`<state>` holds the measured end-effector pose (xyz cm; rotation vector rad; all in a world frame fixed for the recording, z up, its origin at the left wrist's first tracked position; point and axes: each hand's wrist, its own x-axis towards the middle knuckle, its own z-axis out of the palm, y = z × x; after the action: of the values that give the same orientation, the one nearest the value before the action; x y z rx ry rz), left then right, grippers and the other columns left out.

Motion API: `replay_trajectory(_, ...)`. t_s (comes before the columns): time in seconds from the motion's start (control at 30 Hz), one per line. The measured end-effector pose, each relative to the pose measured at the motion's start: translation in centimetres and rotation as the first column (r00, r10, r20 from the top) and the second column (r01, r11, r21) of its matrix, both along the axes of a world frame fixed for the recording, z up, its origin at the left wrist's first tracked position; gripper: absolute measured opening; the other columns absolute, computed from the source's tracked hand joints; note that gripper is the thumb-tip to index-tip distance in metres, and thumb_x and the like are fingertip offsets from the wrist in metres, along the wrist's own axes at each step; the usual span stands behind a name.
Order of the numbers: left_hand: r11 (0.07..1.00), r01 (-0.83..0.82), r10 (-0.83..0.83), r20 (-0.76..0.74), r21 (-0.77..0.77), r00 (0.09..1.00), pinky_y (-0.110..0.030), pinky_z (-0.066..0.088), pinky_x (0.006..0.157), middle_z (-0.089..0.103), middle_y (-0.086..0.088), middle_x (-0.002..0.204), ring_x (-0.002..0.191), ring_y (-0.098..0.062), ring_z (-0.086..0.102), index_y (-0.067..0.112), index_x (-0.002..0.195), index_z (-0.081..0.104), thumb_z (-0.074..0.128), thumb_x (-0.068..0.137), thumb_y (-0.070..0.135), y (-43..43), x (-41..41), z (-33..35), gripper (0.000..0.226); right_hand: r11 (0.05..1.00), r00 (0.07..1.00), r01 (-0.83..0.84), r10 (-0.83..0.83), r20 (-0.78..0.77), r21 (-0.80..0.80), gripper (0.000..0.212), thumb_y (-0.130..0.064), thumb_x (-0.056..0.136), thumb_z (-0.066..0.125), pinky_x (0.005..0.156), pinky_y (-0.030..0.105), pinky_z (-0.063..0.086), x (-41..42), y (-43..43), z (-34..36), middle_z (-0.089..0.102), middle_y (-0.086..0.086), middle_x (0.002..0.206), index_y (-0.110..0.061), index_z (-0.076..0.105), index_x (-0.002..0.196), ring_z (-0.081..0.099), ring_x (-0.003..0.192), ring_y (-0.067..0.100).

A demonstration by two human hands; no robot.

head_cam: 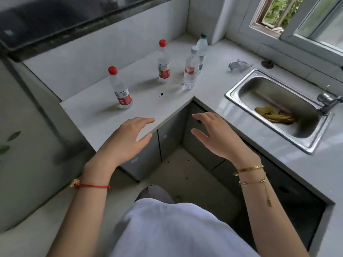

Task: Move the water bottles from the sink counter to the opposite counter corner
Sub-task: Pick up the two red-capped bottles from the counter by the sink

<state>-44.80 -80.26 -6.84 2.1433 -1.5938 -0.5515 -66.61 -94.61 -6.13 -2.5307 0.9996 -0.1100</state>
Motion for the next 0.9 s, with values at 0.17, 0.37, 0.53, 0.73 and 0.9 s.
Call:
replay_trajectory(0.17,0.992,-0.124,0.125,-0.014,0.028,0.992,-0.025,0.032,0.106,0.044,0.014,0.143,0.130,-0.006,0.039,0.032,0.139,0.041,0.049,0.096,0.031,0.3,1.1,-0.6,0.044,0.991,0.991,-0.135,0.134,0.008,0.012,0.051,-0.039,0.096,0.045,0.112,0.031,0.025,3.0,-2.3,-0.4,0.044,-0.002,0.144,-0.020,0.037,0.142,0.030,0.139,0.016)
replay_trajectory(0.37,0.975,-0.215,0.216,-0.017,0.047,0.976,-0.027,0.033,0.107,0.044,0.015,0.143,0.131,-0.007,0.039,0.033,0.139,0.041,0.049,0.095,0.032,-0.7,3.7,-1.8,0.044,0.972,0.972,-0.235,0.234,0.018,0.025,0.050,-0.038,0.096,0.046,0.112,0.031,0.026,7.1,-5.1,-1.4,0.044,-0.002,0.145,-0.020,0.038,0.141,0.033,0.137,0.015)
replay_trajectory(0.53,0.966,-0.255,0.256,-0.022,0.045,0.966,-0.026,0.032,0.107,0.042,0.014,0.145,0.132,-0.007,0.039,0.032,0.140,0.040,0.049,0.095,0.033,-3.4,6.4,-2.5,0.046,0.960,0.960,-0.279,0.279,-0.002,0.031,0.049,-0.038,0.096,0.046,0.111,0.031,0.028,10.8,-7.7,-2.3,0.045,-0.004,0.144,-0.021,0.038,0.142,0.034,0.137,0.015)
replay_trajectory(0.73,0.950,-0.313,0.313,-0.056,-0.009,0.948,-0.025,0.034,0.105,0.043,0.016,0.145,0.132,-0.005,0.040,0.036,0.140,0.038,0.052,0.094,0.028,-6.9,10.1,-2.7,0.049,0.942,0.942,-0.337,0.337,-0.009,0.004,0.048,-0.038,0.095,0.047,0.108,0.036,0.036,16.1,-11.8,-2.5,0.048,-0.004,0.142,-0.023,0.040,0.140,0.036,0.134,0.016)
replay_trajectory(0.9,0.942,-0.335,0.334,-0.056,-0.010,0.941,-0.032,0.041,0.105,0.048,0.012,0.139,0.127,-0.011,0.046,0.034,0.138,0.039,0.056,0.092,0.024,-8.8,13.1,-2.4,0.050,0.929,0.929,-0.369,0.370,0.003,-0.029,0.048,-0.037,0.095,0.049,0.106,0.036,0.036,19.9,-14.0,-1.9,0.049,-0.001,0.141,-0.020,0.041,0.139,0.038,0.133,0.019)
